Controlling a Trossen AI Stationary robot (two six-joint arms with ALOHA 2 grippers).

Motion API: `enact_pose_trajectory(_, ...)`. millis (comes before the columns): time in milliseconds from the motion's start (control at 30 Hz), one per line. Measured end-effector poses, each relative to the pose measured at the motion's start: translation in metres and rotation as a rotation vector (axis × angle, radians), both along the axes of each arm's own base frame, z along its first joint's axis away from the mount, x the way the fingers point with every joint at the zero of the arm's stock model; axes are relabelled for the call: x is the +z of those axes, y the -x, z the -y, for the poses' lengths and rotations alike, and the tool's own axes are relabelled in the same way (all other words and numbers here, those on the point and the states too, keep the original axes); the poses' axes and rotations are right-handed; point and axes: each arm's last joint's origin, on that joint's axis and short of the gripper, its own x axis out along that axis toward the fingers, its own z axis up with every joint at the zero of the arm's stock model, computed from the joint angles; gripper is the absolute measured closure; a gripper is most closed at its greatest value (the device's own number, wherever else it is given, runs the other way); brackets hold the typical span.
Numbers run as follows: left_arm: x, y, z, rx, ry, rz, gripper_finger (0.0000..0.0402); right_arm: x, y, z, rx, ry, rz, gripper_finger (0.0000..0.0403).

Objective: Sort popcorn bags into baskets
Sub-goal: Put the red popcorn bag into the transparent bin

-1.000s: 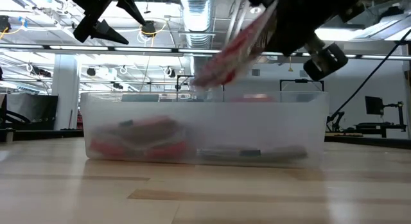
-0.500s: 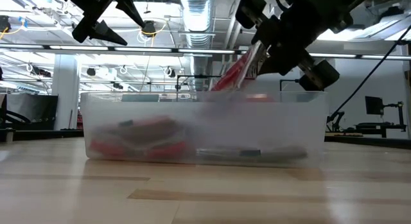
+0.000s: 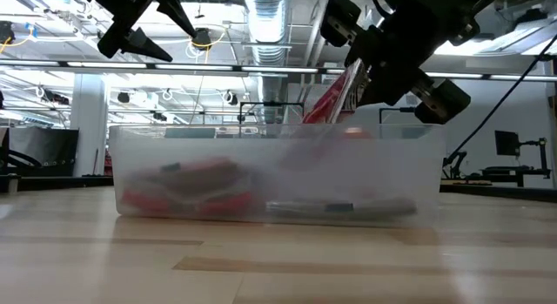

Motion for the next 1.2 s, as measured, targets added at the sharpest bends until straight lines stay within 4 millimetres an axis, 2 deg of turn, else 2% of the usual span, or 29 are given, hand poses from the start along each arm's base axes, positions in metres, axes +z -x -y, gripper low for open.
enact_pose_trajectory(633,-0.0012,0.0005,0.0,0.0,-0.002,-0.016,0.0082,0.0,0.0006,-0.0031,0.028,-0.014,-0.002,0.0335)
enact_pose_trajectory(767,-0.0014,0.0005,0.0,0.0,-0.002,-0.017,0.0082,0.0,0.0006,-0.0034,0.032,-0.018,-0.003,0.0298)
enact_pose_trajectory(1033,-0.0016,0.0007,-0.0001,0.0,-0.003,-0.02,0.0082,0.0002,0.0006,-0.0033,0.025,-0.026,-0.005,0.0176)
enact_pose_trajectory(1200,-0.0019,0.0008,-0.0001,0.001,-0.003,-0.025,0.0082,0.0011,0.0052,-0.0054,0.008,0.001,-0.034,0.0159)
